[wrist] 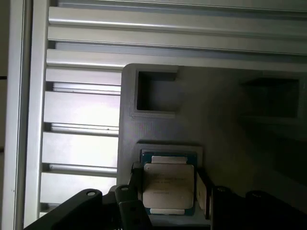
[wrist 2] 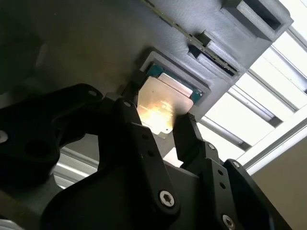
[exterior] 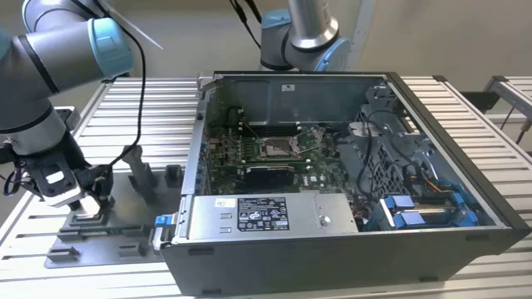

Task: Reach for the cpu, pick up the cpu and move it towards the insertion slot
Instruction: 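Pick up the cpu and move it towards the insertion slot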

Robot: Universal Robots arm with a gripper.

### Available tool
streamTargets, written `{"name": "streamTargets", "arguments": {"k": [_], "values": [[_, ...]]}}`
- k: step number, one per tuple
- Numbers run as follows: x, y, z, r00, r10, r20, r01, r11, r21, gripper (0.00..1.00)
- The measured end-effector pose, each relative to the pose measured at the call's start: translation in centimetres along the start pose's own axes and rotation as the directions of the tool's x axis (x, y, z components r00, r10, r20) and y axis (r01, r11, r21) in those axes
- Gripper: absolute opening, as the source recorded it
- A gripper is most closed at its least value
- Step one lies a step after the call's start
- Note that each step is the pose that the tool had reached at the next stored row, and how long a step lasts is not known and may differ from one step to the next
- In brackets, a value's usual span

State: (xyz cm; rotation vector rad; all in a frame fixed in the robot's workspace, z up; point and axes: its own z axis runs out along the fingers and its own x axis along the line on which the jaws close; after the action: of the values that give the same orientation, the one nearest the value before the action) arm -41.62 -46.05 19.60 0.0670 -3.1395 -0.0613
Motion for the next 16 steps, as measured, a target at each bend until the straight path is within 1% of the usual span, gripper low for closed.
{"name": "streamTargets", "arguments": {"k": [2, 6, 16], "values": [[-0.01, 0.01, -0.31, 1.0000, 0.000, 0.0001, 0.000, 1.0000, -0.0001, 0.00], [-0.01, 0.04, -1.13, 1.0000, 0.000, 0.0000, 0.000, 1.0000, 0.0000, 0.00], [-0.01, 0.14, -3.72, 1.0000, 0.000, -0.0001, 0.000, 1.0000, 0.0000, 0.00]]}}
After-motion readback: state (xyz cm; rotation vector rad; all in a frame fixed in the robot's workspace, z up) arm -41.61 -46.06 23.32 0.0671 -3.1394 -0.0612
